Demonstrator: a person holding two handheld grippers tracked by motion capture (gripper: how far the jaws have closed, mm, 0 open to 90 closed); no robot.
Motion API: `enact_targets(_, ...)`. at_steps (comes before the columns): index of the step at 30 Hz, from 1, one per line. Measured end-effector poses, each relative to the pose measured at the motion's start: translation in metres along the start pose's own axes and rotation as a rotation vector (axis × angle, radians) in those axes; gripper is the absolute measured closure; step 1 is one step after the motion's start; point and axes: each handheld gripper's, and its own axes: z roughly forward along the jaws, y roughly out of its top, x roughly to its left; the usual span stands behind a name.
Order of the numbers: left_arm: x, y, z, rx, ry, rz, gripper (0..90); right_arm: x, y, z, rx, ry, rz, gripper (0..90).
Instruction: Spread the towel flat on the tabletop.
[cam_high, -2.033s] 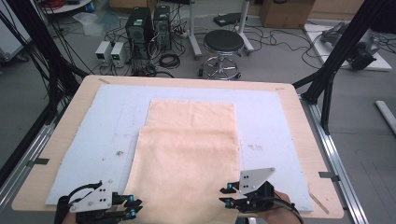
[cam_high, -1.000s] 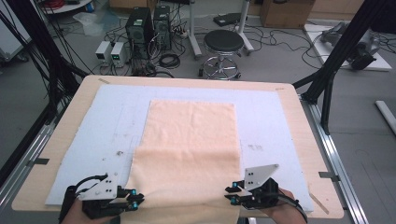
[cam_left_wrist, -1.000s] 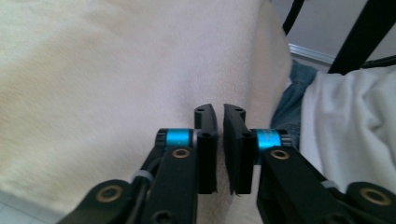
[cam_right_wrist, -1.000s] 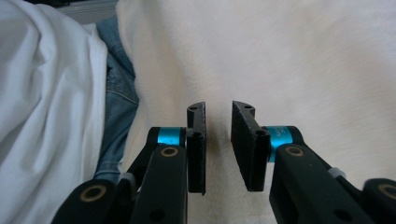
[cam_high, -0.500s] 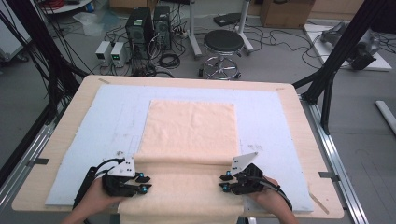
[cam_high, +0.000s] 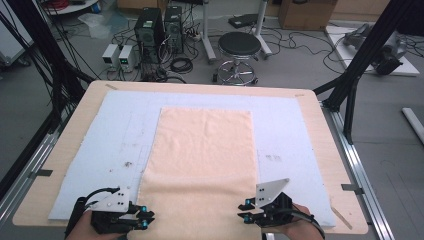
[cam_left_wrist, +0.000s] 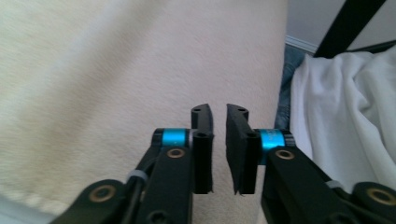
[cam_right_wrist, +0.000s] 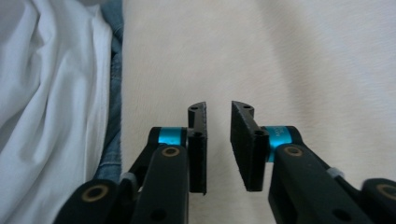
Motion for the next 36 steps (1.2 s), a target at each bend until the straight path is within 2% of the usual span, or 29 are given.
enact_targets(4, 0.022, 0.007, 0.002, -0.040, 0.108, -0.014, 67.1, -0.020, 0.003, -0.005, -0.014, -0.107, 0.035, 65.8)
enact_targets(7, 0.046, 0.013, 0.009, -0.066, 0.179, -0.051, 65.4, -0.046, 0.004, -0.002, -0.019, -0.171, 0.073, 62.7)
enact_targets(10, 0.072, 0.018, 0.021, -0.059, 0.241, -0.088, 63.4, -0.077, 0.003, 0.004, -0.026, -0.226, 0.135, 59.4)
enact_targets(15, 0.112, 0.021, 0.042, -0.044, 0.403, -0.163, 60.6, -0.126, -0.003, 0.018, 0.019, -0.301, 0.235, 57.0)
enact_targets(16, 0.119, 0.020, 0.046, -0.036, 0.417, -0.184, 60.5, -0.133, -0.004, 0.021, 0.027, -0.311, 0.248, 56.6)
enact_targets(18, 0.131, 0.017, 0.053, -0.003, 0.426, -0.242, 61.8, -0.146, -0.009, 0.027, 0.027, -0.318, 0.284, 57.2)
enact_targets(19, 0.134, 0.016, 0.054, -0.017, 0.421, -0.255, 64.1, -0.152, -0.011, 0.029, 0.028, -0.317, 0.304, 59.1)
enact_targets(20, 0.135, 0.017, 0.055, -0.015, 0.428, -0.256, 67.4, -0.156, -0.013, 0.031, 0.033, -0.313, 0.319, 61.3)
enact_targets(22, 0.136, 0.019, 0.056, -0.001, 0.441, -0.247, 71.0, -0.160, -0.016, 0.032, 0.007, -0.298, 0.350, 69.6)
enact_targets(24, 0.138, 0.022, 0.058, 0.008, 0.458, -0.247, 72.6, -0.162, -0.016, 0.033, 0.004, -0.300, 0.334, 74.9)
enact_targets(27, 0.142, 0.022, 0.059, -0.008, 0.485, -0.274, 72.5, -0.164, -0.017, 0.032, -0.003, -0.293, 0.354, 76.9)
enact_targets(28, 0.142, 0.022, 0.060, -0.019, 0.486, -0.289, 72.3, -0.165, -0.017, 0.032, -0.007, -0.292, 0.355, 76.9)
enact_targets(32, 0.142, 0.022, 0.054, -0.018, 0.490, -0.273, 66.4, -0.163, -0.016, 0.029, -0.021, -0.296, 0.355, 71.8)
enact_targets(35, 0.145, 0.023, 0.046, -0.102, 0.464, -0.315, 65.2, -0.164, -0.012, 0.026, -0.053, -0.299, 0.365, 62.7)
enact_targets(36, 0.146, 0.024, 0.045, -0.113, 0.457, -0.315, 63.6, -0.164, -0.010, 0.024, -0.069, -0.300, 0.371, 57.2)
